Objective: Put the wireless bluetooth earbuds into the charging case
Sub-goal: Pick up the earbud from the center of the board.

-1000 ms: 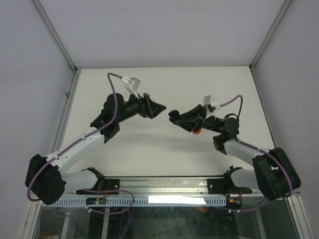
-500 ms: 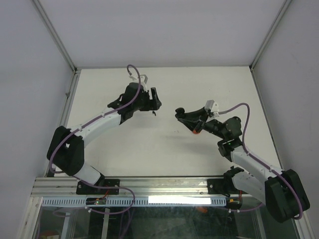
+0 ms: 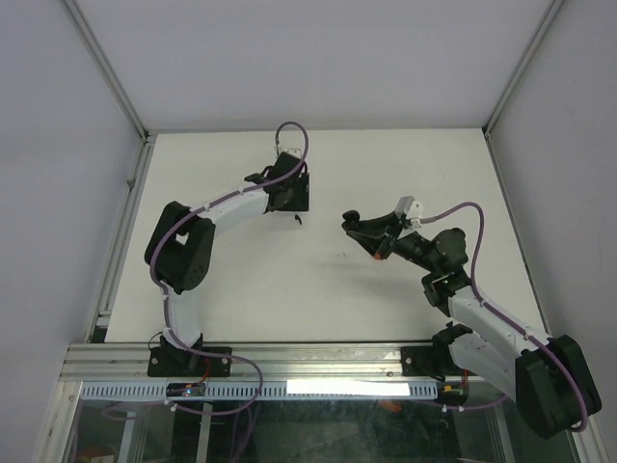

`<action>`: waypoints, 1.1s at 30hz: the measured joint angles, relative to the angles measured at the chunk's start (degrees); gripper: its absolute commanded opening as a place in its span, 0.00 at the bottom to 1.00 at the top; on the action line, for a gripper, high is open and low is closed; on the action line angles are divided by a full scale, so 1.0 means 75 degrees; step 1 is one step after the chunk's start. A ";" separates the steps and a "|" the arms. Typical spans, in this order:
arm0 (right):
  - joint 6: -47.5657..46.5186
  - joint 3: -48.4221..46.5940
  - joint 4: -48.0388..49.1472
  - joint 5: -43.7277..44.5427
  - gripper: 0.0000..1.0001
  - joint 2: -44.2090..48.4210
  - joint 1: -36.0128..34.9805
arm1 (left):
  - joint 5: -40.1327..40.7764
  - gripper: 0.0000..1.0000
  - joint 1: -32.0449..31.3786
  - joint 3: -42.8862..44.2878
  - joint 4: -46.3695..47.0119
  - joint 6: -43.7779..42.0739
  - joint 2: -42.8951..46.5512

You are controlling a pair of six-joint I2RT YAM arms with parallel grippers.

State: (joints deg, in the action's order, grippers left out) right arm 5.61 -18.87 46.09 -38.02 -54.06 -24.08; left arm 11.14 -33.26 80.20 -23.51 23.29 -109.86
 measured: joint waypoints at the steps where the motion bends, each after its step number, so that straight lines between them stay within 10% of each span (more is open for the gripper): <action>1: -0.0009 0.0000 -0.0017 0.0015 0.00 0.0000 0.0000 | 0.0012 0.52 0.0000 0.0131 -0.0117 -0.0026 -0.0146; 20: -0.0020 0.0000 -0.0076 0.0012 0.00 -0.0064 0.0000 | -0.0318 0.24 0.0050 0.0982 -0.0886 -0.0067 -0.1367; 33: 0.0012 0.0000 -0.0157 -0.0032 0.00 -0.0146 0.0000 | -0.0391 0.25 0.0090 0.0973 -0.0956 -0.0050 -0.1367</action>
State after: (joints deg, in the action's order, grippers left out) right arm 5.69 -18.87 44.91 -38.26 -55.16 -24.08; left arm 8.21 -32.58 87.50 -30.68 22.92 -120.11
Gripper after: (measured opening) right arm 0.274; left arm 0.251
